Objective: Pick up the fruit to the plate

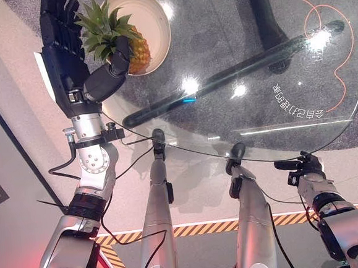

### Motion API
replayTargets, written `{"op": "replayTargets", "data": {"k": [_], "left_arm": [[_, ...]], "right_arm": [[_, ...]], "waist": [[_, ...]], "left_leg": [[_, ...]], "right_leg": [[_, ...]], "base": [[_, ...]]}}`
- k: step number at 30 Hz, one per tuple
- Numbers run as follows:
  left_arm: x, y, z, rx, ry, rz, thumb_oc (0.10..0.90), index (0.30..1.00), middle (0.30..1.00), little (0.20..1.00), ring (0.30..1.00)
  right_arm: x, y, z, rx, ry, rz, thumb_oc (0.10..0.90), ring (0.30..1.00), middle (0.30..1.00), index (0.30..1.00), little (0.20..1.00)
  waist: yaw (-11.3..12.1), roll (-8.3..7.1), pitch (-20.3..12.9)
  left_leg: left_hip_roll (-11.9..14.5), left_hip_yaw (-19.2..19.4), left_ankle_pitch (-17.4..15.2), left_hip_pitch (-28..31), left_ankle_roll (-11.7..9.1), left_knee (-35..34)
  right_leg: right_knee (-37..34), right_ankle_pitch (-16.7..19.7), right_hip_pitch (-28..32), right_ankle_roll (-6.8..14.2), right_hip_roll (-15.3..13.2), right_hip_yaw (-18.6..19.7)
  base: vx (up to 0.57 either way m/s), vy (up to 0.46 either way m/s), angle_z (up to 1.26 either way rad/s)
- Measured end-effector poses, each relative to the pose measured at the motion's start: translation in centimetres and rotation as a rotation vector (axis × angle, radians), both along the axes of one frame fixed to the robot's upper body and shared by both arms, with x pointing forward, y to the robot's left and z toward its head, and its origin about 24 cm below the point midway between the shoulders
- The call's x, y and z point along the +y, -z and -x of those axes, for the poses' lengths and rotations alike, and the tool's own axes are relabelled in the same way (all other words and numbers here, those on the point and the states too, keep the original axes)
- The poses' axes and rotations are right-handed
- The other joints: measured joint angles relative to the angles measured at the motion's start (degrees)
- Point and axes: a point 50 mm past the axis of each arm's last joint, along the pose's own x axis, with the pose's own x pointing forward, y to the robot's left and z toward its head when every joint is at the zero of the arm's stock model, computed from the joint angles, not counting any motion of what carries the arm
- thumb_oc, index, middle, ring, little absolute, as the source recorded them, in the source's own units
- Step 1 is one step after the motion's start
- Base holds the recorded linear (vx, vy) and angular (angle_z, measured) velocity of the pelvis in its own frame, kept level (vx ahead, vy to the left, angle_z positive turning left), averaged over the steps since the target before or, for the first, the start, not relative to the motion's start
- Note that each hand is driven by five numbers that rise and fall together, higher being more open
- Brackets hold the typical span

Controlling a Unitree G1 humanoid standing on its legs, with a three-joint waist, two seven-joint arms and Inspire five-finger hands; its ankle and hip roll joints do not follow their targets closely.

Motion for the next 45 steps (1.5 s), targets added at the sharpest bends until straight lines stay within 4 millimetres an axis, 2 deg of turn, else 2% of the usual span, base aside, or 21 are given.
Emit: {"op": "replayTargets", "data": {"k": [4,18,25,29,32,36,38,41,44,45], "left_arm": [[-0.2,-0.2,0.0,0.0,0.006,-0.003,0.8,0.9,0.9,0.9,0.9],[0.6,1.1,0.1,0.062,-0.025,0.005,0.8,0.9,0.9,0.9,0.9],[1.1,1.7,0.0,0.105,-0.051,0.034,0.8,0.9,0.9,0.9,0.9],[2.3,1.9,0.0,0.136,-0.073,0.105,0.8,0.9,0.9,0.9,0.9],[3.5,3.4,0.1,0.212,-0.095,0.149,0.8,0.9,0.9,0.9,0.9],[5.0,6.4,0.2,0.367,-0.096,0.209,0.8,0.9,0.9,0.9,0.9],[6.1,9.2,0.4,0.487,-0.126,0.246,0.8,0.9,0.9,0.9,0.9],[7.3,13.2,1.4,0.644,-0.177,0.251,0.8,0.9,0.9,0.9,0.9],[8.3,17.2,3.0,0.809,-0.226,0.276,0.8,0.9,0.9,0.9,0.9],[8.6,17.9,3.4,0.837,-0.239,0.276,0.8,0.9,0.9,0.9,0.9]], "right_arm": [[0.0,0.0,0.0,0.0,0.0,0.0,0.8,0.9,0.9,0.9,0.9],[-0.1,0.3,0.3,0.002,0.002,0.003,0.8,0.9,0.9,0.9,0.9],[-0.5,1.3,1.5,0.031,0.028,-0.01,0.8,0.9,0.9,0.9,0.9],[-0.6,1.9,2.1,0.047,0.038,-0.02,0.8,0.9,0.9,0.9,0.9],[-0.5,3.0,3.0,0.072,0.048,-0.036,0.8,0.9,0.9,0.9,0.9],[-0.8,4.6,5.0,0.125,0.083,-0.058,0.8,0.9,0.9,0.9,0.9],[-0.8,5.5,6.2,0.146,0.098,-0.077,0.8,0.9,0.9,0.9,0.9],[-1.6,6.7,8.3,0.176,0.118,-0.073,0.8,0.9,0.9,0.9,0.9],[-2.0,8.3,11.3,0.258,0.116,-0.067,0.8,0.9,0.9,0.9,0.9],[-2.0,8.6,11.7,0.269,0.113,-0.071,0.8,0.9,0.9,0.9,0.9]], "waist": [[0.0,0.0,0.0],[0.2,0.05,0.0],[0.9,0.56,0.0],[1.0,0.95,0.1],[1.1,1.02,0.1],[1.5,1.31,0.0],[1.4,1.55,-0.2],[1.2,2.74,-1.1],[1.3,3.79,-4.8],[1.3,3.81,-5.3]], "left_leg": [[0.0,0.0,-0.1,0.1,0.2,0.0],[-0.3,-0.2,0.0,0.6,0.0,0.0],[-0.2,-0.6,-0.2,4.9,0.3,-0.1],[0.1,-0.7,-0.3,8.3,0.1,-0.8],[0.2,-0.5,-0.4,12.8,0.1,-2.0],[0.3,0.1,-1.5,19.8,0.5,-3.0],[0.3,0.8,-2.1,25.1,0.8,-4.3],[0.3,1.8,-3.0,30.8,1.3,-6.7],[-0.3,2.1,-2.9,33.4,1.5,-9.3],[-0.3,2.3,-2.8,34.1,1.4,-9.7]], "right_leg": [[0.1,0.0,0.1,0.0,0.0,0.0],[0.7,-0.4,0.4,0.1,-0.2,0.0],[0.9,-0.9,4.9,0.1,-0.2,-0.4],[0.7,-1.2,8.3,0.2,-0.1,-0.8],[-0.7,-1.5,12.7,0.1,-0.1,-1.2],[-4.3,-1.1,20.7,0.8,-0.2,-1.4],[-8.5,-0.1,27.1,1.4,-0.1,-1.5],[-17.1,3.1,35.6,2.5,0.1,-2.0],[-25.7,6.9,41.4,2.9,0.6,-3.6],[-26.7,7.2,42.3,2.9,0.7,-3.7]], "base": [[0.0,0.0,0.0],[-0.02,-0.009,0.01],[-0.03,-0.049,0.03],[0.02,-0.036,0.02],[0.04,0.032,0.01],[0.12,0.073,-0.03],[0.2,0.085,-0.1],[0.2,0.082,-0.09],[0.15,0.069,0.02],[0.16,0.055,-0.02]]}}
